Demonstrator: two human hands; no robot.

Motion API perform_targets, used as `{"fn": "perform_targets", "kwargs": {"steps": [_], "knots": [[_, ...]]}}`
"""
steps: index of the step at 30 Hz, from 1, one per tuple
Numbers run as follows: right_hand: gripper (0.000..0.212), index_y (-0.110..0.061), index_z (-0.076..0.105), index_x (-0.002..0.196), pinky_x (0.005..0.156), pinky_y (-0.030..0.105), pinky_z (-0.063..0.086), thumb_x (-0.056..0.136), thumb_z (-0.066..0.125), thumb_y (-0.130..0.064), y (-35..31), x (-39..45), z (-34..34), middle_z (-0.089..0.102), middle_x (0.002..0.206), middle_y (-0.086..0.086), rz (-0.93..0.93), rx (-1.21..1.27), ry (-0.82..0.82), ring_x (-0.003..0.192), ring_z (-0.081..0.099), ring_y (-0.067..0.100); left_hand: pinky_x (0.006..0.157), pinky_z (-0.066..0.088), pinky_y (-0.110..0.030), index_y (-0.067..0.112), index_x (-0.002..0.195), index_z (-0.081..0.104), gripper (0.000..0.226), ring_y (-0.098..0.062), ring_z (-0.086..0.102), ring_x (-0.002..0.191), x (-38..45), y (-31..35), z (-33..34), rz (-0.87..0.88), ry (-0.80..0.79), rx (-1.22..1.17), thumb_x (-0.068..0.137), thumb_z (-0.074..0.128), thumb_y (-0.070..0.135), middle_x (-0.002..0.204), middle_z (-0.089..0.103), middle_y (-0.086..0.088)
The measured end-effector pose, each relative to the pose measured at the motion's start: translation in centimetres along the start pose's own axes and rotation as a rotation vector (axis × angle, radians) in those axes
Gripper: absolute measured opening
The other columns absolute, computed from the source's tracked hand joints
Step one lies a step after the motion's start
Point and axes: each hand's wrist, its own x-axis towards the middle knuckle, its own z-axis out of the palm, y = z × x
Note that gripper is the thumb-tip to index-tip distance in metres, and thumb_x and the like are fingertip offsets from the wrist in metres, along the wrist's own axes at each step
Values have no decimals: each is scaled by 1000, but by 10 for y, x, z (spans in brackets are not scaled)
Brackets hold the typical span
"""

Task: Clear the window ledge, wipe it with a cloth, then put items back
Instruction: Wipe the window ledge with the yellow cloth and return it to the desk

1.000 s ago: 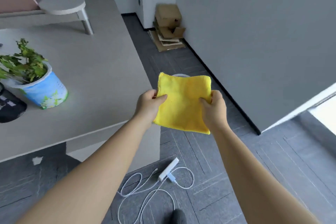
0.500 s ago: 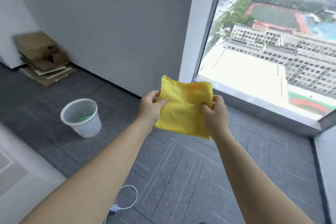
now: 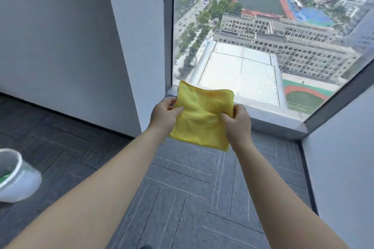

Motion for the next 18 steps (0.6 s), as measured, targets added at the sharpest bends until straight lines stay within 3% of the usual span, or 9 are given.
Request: {"fn": "perform_targets", "kwargs": {"steps": [6, 11, 18], "knots": [[9, -5, 49, 91, 70, 32, 37, 83, 50, -2, 24, 120, 41, 46, 71, -6, 52, -17, -51, 78, 47, 20, 64, 45, -24, 10, 103, 58, 18, -15, 53, 71, 129, -10, 23, -40, -16, 48, 85, 54, 9, 75, 54, 3], [8, -10, 46, 87, 55, 20, 33, 84, 50, -4, 37, 251, 94, 44, 70, -9, 97, -71, -74, 63, 41, 5, 72, 47, -31, 20, 100, 55, 17, -22, 54, 84, 272, -15, 35, -94, -57, 112, 86, 51, 10, 86, 56, -4], [9, -11, 49, 87, 60, 22, 36, 83, 52, -3, 71, 394, 152, 47, 71, -10, 194, -99, -75, 67, 44, 8, 85, 49, -40, 13, 114, 56, 30, -26, 57, 92, 431, -38, 62, -235, -84, 187, 85, 49, 6, 99, 57, -9]]}}
